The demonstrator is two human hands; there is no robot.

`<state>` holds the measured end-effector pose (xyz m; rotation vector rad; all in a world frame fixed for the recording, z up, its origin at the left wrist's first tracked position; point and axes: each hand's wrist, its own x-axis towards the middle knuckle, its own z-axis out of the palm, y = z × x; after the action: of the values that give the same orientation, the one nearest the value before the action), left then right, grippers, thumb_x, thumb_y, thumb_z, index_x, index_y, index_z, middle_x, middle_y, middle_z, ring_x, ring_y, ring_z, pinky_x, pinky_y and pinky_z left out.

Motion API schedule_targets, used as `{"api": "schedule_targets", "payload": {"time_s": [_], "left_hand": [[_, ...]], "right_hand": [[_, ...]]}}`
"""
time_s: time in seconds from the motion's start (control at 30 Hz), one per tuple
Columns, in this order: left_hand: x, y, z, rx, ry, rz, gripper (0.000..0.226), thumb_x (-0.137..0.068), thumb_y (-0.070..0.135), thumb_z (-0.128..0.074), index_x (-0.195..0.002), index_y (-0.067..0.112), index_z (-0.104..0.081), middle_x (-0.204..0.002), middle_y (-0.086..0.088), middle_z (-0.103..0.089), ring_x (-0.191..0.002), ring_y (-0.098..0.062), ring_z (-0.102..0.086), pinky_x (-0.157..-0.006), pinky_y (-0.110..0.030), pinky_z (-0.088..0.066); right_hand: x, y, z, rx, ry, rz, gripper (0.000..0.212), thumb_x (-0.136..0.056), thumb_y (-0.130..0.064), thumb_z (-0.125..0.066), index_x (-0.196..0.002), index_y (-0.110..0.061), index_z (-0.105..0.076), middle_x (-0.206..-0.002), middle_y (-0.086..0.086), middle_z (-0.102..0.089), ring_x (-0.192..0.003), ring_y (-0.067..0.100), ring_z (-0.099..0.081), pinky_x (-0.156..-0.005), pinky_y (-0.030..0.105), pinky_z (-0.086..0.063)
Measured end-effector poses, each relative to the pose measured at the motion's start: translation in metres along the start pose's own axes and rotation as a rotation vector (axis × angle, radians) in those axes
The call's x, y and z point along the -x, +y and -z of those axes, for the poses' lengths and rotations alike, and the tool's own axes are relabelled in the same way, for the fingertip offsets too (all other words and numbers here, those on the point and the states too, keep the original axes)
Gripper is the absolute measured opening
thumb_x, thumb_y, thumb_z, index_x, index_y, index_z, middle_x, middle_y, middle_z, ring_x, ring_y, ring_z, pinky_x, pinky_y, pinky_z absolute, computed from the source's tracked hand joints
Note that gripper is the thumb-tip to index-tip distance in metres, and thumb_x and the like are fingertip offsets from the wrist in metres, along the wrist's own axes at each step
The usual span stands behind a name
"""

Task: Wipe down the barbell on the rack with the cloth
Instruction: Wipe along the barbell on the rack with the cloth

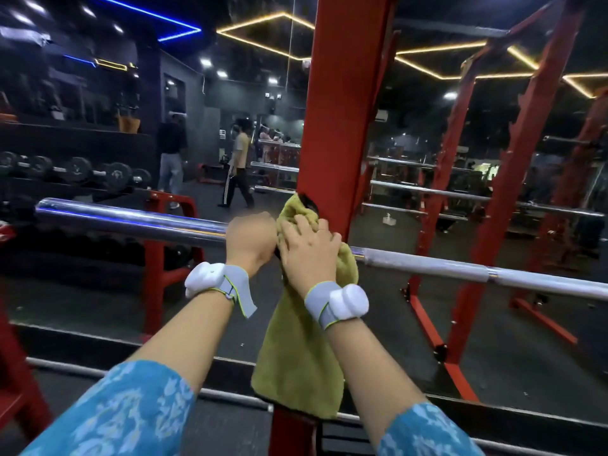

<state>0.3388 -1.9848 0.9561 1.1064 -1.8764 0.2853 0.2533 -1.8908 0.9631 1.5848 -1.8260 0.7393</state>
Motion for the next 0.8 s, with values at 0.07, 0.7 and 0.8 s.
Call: {"api": "schedule_targets", "payload": {"time_s": [0.07,0.7,0.8], "left_hand": [[-0.001,0.001,0.002,0.005,-0.008,0.034,0.063,-0.075,0.035,-0.006,-0.077,0.003,-0.06,-0.085,-0.022,-0.067,-0.079,-0.041,-0.058,-0.068,-0.039,-0.031],[0.002,0.012,0.007,0.015,-0.011,0.122,0.047,-0.077,0.026,-0.02,-0.073,-0.001,-0.059,-0.075,-0.022,-0.064,-0.064,-0.032,-0.042,-0.065,-0.033,-0.022],[0.002,0.012,0.006,0.004,-0.013,0.13,0.048,-0.076,0.026,-0.019,-0.073,0.0,-0.059,-0.078,-0.023,-0.065,-0.066,-0.034,-0.046,-0.065,-0.034,-0.022]], "right_hand": [[0.007,0.001,-0.014,0.068,0.044,0.035,0.02,-0.08,-0.034,-0.054,-0.093,-0.028,-0.068,-0.093,-0.006,-0.064,-0.089,0.031,-0.055,-0.069,0.041,-0.045],[0.013,0.028,0.031,0.344,-0.166,-0.079,0.033,-0.086,-0.002,-0.041,-0.114,-0.01,-0.056,-0.111,0.006,-0.061,-0.112,0.035,-0.045,-0.084,0.039,-0.038],[0.012,-0.002,0.022,0.338,-0.132,-0.088,0.023,-0.067,-0.015,-0.055,-0.085,-0.019,-0.069,-0.078,-0.002,-0.066,-0.081,0.029,-0.059,-0.062,0.03,-0.042]]}}
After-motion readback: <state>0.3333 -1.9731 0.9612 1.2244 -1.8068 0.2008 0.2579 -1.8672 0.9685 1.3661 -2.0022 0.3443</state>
